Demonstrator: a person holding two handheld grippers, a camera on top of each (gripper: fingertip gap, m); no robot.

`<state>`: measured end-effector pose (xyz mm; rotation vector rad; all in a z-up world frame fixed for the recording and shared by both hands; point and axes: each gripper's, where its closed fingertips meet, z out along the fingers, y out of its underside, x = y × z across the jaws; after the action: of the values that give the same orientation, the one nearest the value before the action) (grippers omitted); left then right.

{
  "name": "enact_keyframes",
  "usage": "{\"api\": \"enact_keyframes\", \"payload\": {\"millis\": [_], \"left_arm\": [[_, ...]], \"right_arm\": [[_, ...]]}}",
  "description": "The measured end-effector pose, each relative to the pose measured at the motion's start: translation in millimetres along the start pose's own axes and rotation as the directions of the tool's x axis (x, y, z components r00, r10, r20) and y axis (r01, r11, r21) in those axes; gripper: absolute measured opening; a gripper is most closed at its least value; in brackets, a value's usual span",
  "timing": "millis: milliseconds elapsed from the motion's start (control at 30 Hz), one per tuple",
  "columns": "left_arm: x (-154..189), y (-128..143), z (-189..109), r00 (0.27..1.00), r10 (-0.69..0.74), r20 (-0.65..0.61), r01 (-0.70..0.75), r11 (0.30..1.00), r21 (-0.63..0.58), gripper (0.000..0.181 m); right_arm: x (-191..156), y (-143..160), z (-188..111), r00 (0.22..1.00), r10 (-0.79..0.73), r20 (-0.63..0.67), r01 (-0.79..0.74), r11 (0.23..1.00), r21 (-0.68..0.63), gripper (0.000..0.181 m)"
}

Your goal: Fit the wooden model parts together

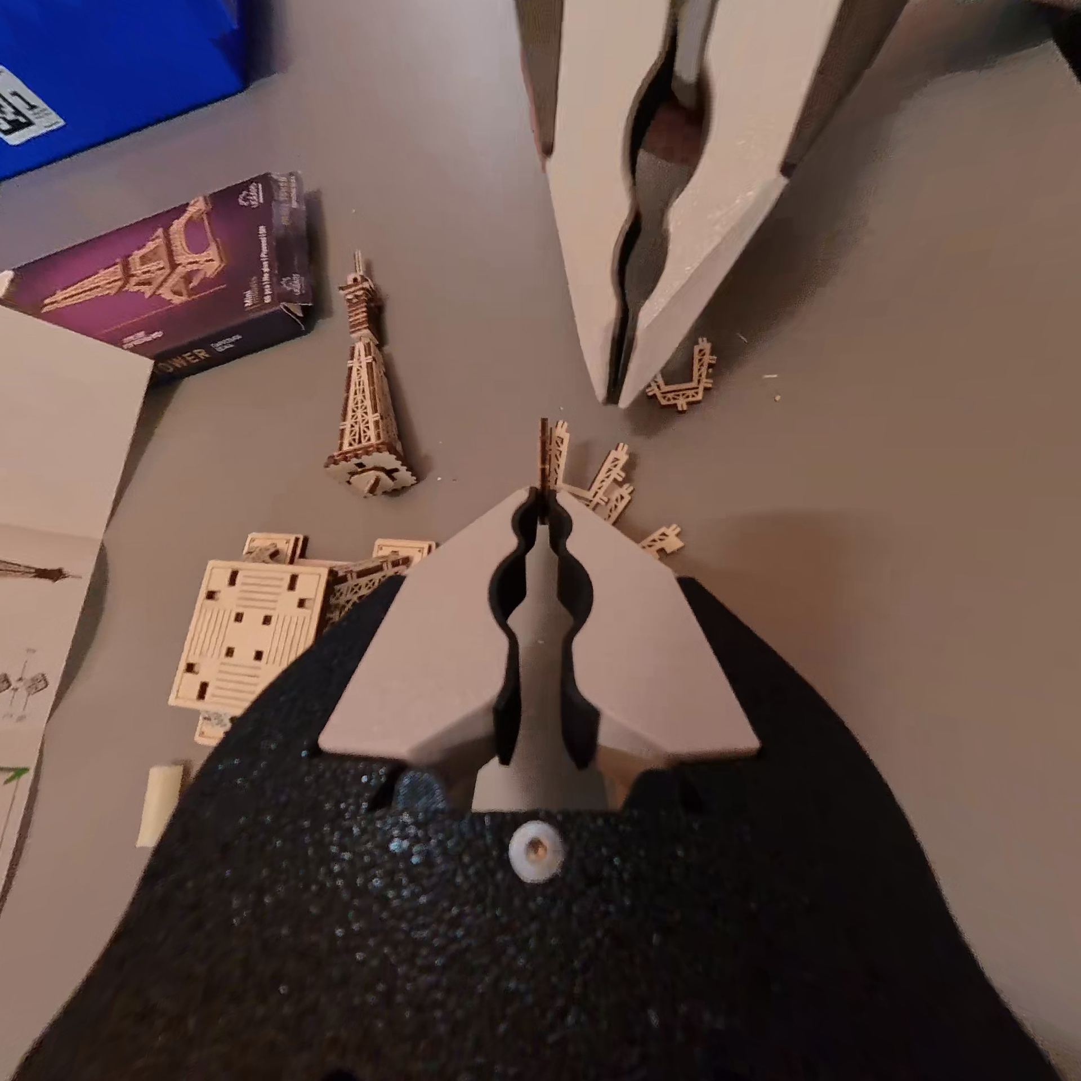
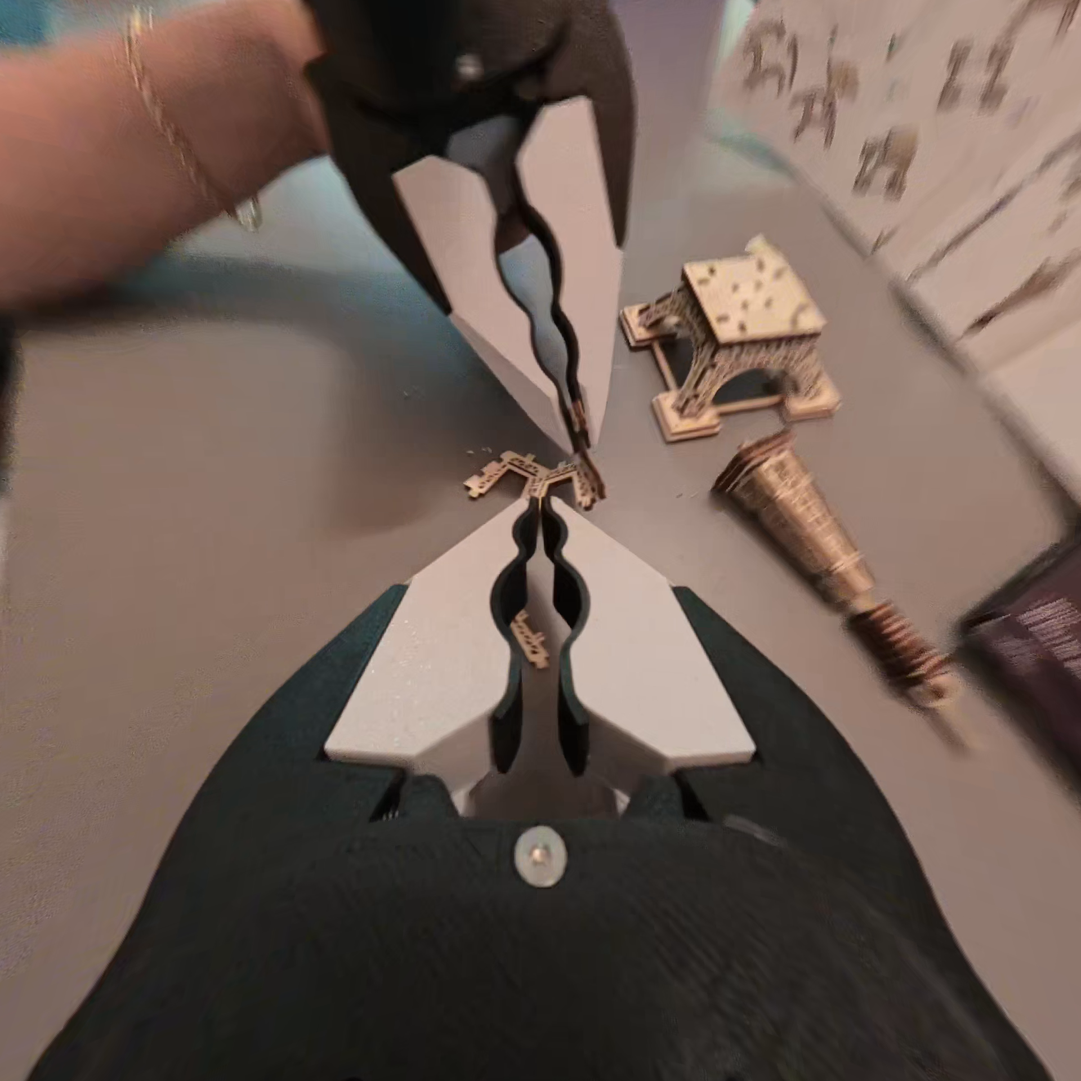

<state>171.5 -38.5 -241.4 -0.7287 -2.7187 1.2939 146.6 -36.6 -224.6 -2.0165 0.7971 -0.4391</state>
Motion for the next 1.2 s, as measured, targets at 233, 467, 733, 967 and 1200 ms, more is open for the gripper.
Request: {"api": "enact_keyframes", "payload": {"millis": [233,467,733,967,1200], "left_arm": [[-2,6,2,1.000,0.001,-0.012,-0.001,1.000,-0.004,0.001],[-2,11,-3,1.000,0.006,-0.007,-0.006,0.999,-0.045,0.001],[-7,16,-8,0.993,-0.111,0.032,0.114,0.988,-0.109,0.001],[-9,21,-4,0.962,-0.254,0.099,0.267,0.951,-0.158,0.001],[-6,18,-11,0.944,-0.306,0.121,0.324,0.931,-0.166,0.001]], "right_arm": [[2,3,16,0.875,-0.458,-0.156,0.446,0.889,-0.105,0.000],[-1,9,26,0.874,-0.471,-0.116,0.459,0.881,-0.118,0.000],[6,8,29,0.829,-0.532,-0.173,0.514,0.846,-0.140,0.000],[4,12,33,0.807,-0.567,-0.167,0.544,0.823,-0.165,0.001],[3,6,33,0.797,-0.574,-0.185,0.556,0.818,-0.146,0.008]]}}
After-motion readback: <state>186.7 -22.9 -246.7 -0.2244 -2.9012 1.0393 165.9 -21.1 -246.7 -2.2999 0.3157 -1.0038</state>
